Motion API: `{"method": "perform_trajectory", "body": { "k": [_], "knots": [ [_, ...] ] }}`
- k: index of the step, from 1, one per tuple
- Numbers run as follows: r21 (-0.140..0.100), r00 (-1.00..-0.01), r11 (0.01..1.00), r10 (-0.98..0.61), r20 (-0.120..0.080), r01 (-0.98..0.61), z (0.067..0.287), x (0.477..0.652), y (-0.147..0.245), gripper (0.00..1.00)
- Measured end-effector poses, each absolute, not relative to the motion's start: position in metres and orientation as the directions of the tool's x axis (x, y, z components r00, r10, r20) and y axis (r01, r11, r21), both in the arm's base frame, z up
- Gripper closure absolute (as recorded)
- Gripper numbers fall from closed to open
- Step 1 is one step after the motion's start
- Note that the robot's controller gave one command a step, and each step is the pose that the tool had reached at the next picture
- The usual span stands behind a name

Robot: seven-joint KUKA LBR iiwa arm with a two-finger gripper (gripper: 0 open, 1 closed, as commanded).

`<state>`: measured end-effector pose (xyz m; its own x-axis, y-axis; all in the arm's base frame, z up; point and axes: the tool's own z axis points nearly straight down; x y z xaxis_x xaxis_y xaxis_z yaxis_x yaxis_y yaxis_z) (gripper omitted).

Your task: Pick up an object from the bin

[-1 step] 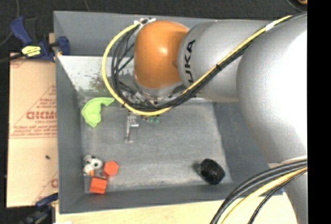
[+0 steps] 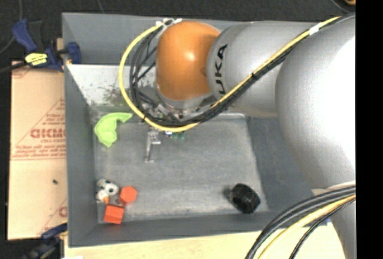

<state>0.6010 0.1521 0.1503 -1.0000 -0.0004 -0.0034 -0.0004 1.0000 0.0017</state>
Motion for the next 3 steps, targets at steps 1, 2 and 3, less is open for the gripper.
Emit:
{"method": "perform_trajectory", "body": {
  "k": [1, 2, 3],
  "knots": [
    [0.003, -1.000, 1.000, 0.029, 0.003, 0.029, 0.068, 0.646, 0.217, 0.00],
    [0.003, -0.999, 0.999, -0.043, -0.012, -0.043, 0.144, 0.637, 0.216, 0.00],
    [0.004, -0.998, 0.998, -0.070, 0.002, -0.070, 0.100, 0.636, 0.236, 0.00]
  ]
}}
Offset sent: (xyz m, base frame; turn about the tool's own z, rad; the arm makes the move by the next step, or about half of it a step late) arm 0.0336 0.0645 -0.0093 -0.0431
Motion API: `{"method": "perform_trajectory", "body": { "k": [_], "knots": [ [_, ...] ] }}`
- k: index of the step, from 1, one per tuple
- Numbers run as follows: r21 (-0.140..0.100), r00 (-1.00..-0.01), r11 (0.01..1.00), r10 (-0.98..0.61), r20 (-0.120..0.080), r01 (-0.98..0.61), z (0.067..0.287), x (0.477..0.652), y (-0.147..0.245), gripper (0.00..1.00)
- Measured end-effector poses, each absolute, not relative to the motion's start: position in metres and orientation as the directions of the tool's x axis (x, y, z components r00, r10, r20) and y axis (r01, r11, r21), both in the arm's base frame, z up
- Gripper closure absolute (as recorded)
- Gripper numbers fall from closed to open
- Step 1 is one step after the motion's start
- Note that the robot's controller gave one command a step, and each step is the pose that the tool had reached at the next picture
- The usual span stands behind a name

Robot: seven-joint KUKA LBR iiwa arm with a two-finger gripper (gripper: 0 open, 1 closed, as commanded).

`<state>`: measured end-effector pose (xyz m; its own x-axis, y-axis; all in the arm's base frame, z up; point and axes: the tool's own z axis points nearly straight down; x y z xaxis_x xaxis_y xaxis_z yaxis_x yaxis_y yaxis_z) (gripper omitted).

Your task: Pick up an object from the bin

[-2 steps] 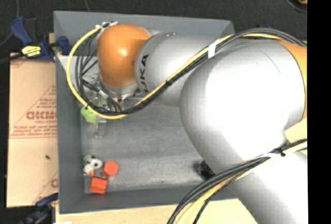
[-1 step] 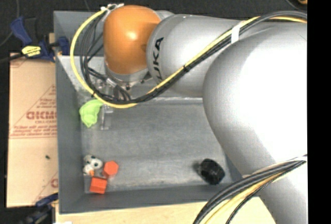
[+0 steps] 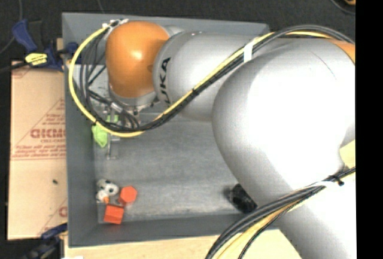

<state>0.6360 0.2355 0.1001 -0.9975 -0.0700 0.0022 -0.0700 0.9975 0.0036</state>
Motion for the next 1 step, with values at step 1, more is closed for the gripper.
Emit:
{"method": "perform_trajectory", "body": {
  "k": [1],
  "knots": [
    [0.001, -0.967, 0.967, -0.255, -0.012, -0.255, 0.0705, 0.6439, 0.2374, 0.00]
  ]
}}
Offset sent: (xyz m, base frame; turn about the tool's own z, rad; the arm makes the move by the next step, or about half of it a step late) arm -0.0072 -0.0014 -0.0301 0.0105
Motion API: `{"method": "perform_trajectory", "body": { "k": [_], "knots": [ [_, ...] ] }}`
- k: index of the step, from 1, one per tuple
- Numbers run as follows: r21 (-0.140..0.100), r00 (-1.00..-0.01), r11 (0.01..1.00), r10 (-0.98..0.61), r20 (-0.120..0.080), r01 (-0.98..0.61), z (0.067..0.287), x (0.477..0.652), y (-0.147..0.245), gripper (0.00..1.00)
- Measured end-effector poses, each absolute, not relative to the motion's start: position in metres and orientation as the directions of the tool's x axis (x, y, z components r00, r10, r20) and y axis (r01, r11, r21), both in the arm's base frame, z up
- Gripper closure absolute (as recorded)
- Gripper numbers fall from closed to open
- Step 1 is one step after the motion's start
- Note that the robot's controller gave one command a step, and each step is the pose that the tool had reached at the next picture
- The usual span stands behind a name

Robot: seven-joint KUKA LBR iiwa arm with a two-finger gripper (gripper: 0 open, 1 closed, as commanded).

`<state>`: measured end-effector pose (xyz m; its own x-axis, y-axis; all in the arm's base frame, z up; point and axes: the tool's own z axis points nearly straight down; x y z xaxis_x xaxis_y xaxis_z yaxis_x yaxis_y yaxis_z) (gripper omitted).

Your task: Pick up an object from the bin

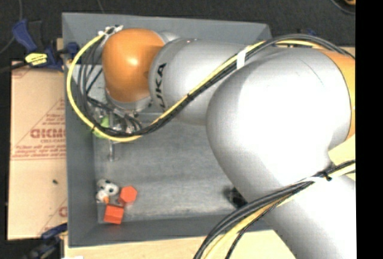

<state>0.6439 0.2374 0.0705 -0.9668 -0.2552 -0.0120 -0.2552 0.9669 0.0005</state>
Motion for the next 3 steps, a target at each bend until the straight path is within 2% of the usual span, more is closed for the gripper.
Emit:
{"method": "perform_trajectory", "body": {
  "k": [1, 3],
  "knots": [
    [0.004, -0.998, 0.998, -0.061, 0.003, -0.061, 0.0715, 0.6302, 0.2332, 1.00],
    [0.004, -0.998, 0.998, -0.060, 0.003, -0.060, 0.0746, 0.6293, 0.2328, 1.00]
  ]
}}
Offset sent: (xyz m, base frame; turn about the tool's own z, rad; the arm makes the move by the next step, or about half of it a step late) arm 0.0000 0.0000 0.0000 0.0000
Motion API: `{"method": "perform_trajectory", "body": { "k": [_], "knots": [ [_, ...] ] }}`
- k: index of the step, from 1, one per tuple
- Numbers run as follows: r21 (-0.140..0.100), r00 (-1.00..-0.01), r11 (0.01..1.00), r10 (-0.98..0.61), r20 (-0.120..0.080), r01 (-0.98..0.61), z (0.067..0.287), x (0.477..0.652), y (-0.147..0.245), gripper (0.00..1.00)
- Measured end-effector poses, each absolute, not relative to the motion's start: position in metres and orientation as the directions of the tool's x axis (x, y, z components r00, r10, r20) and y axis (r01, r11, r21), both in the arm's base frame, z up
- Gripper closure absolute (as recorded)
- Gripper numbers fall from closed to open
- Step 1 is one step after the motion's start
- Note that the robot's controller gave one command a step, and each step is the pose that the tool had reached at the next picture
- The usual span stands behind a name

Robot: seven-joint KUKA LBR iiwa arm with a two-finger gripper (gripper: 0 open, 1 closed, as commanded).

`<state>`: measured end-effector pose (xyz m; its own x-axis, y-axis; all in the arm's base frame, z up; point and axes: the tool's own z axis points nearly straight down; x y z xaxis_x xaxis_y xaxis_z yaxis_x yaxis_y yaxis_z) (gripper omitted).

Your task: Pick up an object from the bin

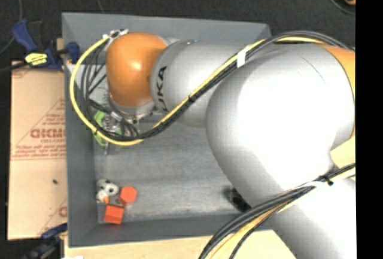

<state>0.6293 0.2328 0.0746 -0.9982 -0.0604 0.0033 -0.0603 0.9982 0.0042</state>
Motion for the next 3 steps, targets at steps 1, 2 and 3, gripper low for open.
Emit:
{"method": "perform_trajectory", "body": {
  "k": [1, 2, 3],
  "knots": [
    [0.005, -0.998, 0.998, -0.061, 0.002, -0.061, 0.087, 0.630, 0.233, 1.00],
    [0.005, -0.998, 0.998, -0.061, 0.001, -0.061, 0.097, 0.630, 0.233, 1.00],
    [0.006, -0.998, 0.998, -0.061, -0.001, -0.061, 0.108, 0.631, 0.233, 1.00]
  ]
}}
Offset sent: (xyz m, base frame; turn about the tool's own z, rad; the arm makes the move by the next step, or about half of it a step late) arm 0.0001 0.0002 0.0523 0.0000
